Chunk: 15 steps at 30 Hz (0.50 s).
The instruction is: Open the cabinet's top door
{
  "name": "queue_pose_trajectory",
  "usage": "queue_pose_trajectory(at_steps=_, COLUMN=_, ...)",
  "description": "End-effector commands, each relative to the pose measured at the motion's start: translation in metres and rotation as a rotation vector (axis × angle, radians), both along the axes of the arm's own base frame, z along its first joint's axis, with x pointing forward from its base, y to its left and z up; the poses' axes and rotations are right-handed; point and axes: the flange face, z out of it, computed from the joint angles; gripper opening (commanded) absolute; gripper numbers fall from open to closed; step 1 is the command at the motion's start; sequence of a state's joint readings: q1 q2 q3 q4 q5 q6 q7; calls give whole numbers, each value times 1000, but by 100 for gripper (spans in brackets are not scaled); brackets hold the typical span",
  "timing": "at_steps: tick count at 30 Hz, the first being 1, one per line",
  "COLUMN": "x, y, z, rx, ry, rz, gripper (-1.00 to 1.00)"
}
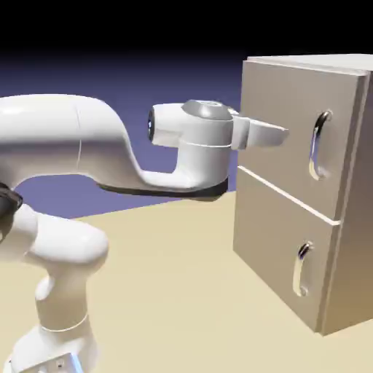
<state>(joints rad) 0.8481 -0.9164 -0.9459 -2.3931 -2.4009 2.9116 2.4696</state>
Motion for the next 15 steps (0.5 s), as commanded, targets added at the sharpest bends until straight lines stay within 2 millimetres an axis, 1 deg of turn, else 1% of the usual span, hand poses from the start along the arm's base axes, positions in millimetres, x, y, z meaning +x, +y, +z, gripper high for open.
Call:
queue_pose_trajectory(at_steps=1, x=2, y=-4, z=-3, rx=4, ry=-10, rz=0, gripper=0)
queue_pose_trajectory(at_steps=6, x=16, y=-25, z=-22, rx=23, ry=-57, rz=5, gripper=0)
queue_pose_trajectory(at_steps=11, x=32, y=-45, z=-44, rx=40, ry=-97, rz=15, gripper=0)
queue_pose_trajectory(at_steps=13, x=32, y=-45, z=-44, rx=40, ry=-98, rz=15, gripper=0)
queue_pose_trajectory(at_steps=15, x=52, y=-45, z=-44, rx=43, ry=-97, rz=16, gripper=0)
